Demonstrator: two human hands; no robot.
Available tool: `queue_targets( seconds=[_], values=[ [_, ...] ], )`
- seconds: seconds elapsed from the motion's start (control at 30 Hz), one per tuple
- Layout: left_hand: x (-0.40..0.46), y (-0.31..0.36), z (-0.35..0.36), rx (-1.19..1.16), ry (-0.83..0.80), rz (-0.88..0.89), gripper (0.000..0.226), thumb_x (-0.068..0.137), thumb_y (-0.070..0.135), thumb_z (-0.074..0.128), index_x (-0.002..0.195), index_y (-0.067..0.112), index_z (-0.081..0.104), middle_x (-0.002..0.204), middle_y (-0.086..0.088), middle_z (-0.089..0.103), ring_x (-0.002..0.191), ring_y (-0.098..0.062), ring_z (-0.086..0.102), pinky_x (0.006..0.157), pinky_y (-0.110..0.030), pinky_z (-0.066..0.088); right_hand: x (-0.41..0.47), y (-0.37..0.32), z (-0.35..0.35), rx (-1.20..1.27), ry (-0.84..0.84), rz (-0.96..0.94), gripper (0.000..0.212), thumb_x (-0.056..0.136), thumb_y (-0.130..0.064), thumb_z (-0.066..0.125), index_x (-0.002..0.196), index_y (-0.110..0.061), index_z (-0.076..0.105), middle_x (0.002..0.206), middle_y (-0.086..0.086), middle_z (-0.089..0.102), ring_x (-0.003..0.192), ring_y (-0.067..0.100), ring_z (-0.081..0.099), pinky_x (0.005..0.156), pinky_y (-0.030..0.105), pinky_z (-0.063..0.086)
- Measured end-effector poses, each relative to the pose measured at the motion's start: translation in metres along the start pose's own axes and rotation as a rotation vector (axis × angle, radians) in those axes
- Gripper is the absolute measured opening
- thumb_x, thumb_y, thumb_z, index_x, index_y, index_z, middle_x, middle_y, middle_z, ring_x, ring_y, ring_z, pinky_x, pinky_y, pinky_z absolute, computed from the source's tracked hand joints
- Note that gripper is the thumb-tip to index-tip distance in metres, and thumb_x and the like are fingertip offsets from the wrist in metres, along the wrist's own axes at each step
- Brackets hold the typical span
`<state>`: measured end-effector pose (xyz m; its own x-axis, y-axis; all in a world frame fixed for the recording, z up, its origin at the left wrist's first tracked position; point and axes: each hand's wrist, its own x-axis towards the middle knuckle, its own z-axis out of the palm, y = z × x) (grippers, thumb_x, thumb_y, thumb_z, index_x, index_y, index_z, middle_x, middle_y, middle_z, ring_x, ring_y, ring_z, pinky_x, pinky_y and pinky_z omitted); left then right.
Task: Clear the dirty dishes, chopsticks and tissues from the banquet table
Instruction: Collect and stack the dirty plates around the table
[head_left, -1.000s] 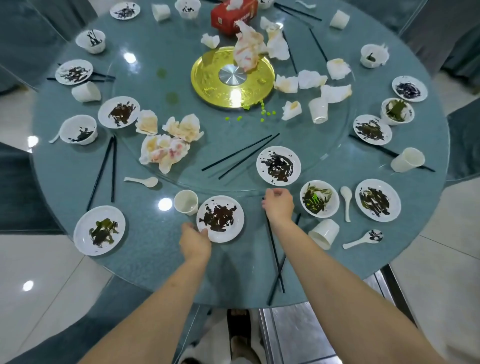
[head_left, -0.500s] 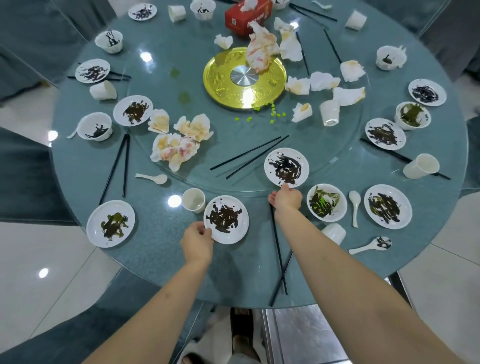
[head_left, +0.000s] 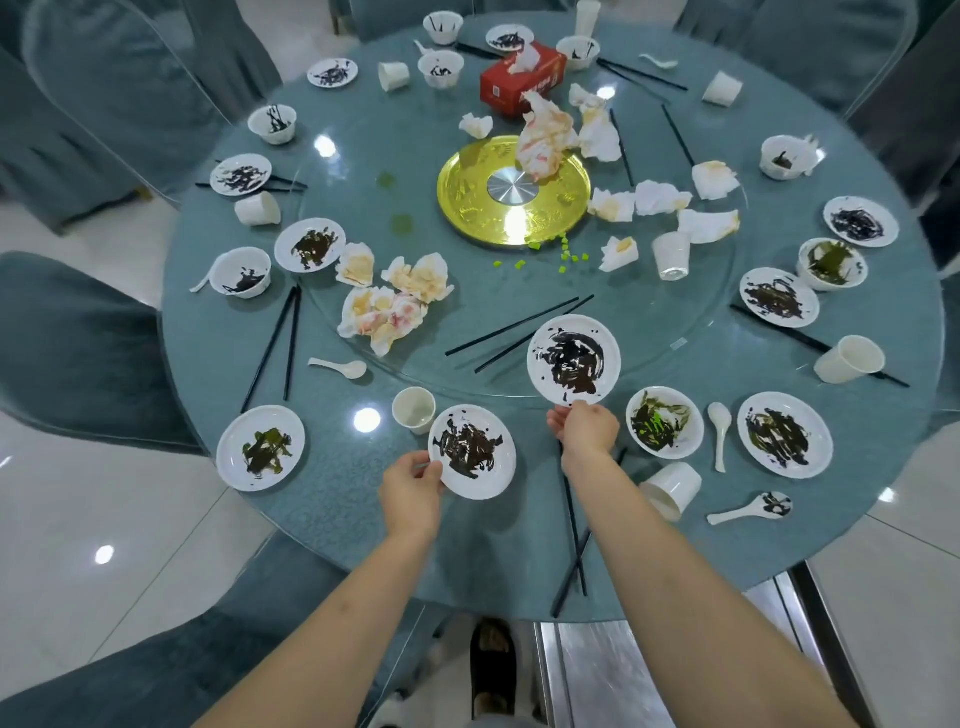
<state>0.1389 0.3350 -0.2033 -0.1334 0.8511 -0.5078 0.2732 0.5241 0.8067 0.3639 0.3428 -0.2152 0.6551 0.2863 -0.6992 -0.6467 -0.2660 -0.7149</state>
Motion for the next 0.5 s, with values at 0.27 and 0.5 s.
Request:
queue_targets(
  seconds=[0.27,0.5],
  values=[
    [-0.021,0.026,-0.02,-0.29,-0.034,-0.029,0.015,0.101,0.0,0.056,0.111,0.001,0.067,0.096,-0.014,0.072,0.08,-0.022,0.073,0.07,-0.029,0.062,-0.051,0.003,-0.013,-0.115,-0.221,-0.128,0.014,0.098,-0.002,0.052,0.085,-0.002,0.059,0.07,0.016,0.065,0.056,0.023,0.06,0.051,0.029,0.051],
    [-0.033,0.042,-0.042,-0.451,-0.035,-0.039,0.019,0.104,0.004,0.053,0.115,0.007,0.068,0.102,-0.011,0.075,0.08,-0.016,0.074,0.07,-0.025,0.062,-0.083,0.015,-0.01,-0.299,-0.346,-0.217,0.018,0.095,-0.004,0.055,0.078,-0.007,0.06,0.065,0.008,0.063,0.056,0.019,0.056,0.052,0.026,0.047]
  ],
)
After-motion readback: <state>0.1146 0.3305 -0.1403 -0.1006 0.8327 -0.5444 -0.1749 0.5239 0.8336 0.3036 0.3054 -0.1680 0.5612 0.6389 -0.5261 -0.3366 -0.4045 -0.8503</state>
